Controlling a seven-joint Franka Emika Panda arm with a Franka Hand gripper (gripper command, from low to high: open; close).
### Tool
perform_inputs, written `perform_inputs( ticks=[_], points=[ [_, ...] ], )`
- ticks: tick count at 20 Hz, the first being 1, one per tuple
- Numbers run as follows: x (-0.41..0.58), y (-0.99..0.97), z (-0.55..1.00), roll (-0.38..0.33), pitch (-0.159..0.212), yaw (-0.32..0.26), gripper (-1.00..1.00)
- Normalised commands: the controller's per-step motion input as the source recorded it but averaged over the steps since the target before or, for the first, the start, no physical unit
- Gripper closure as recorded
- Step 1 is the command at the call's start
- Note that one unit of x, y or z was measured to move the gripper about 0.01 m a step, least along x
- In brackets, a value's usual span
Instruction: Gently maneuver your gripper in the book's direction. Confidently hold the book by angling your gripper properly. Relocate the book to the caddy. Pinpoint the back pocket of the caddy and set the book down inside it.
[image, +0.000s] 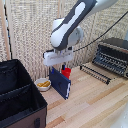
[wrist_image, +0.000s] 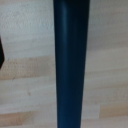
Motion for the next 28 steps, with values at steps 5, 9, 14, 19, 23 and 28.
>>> perform_inputs(
  ticks=[5, 9, 14, 19, 23, 28],
  points=[
    [0.127, -0.02, -0.25, 0.000, -0.001, 0.061, -1.00],
    [0.025, 0.00, -0.07, 0.000, 0.000, 0.005, 1.00],
    [0.013, 0.02, 0.00, -0.008, 0.000, 0.001, 1.00],
    [0.062, 0.02, -0.01, -0.026, 0.002, 0.000, 1.00],
    [0.045, 0.03, 0.00, -0.033, 0.000, 0.000, 1.00],
    [0.013, 0.08, 0.02, -0.039, 0.000, -0.036, 1.00]
  ],
)
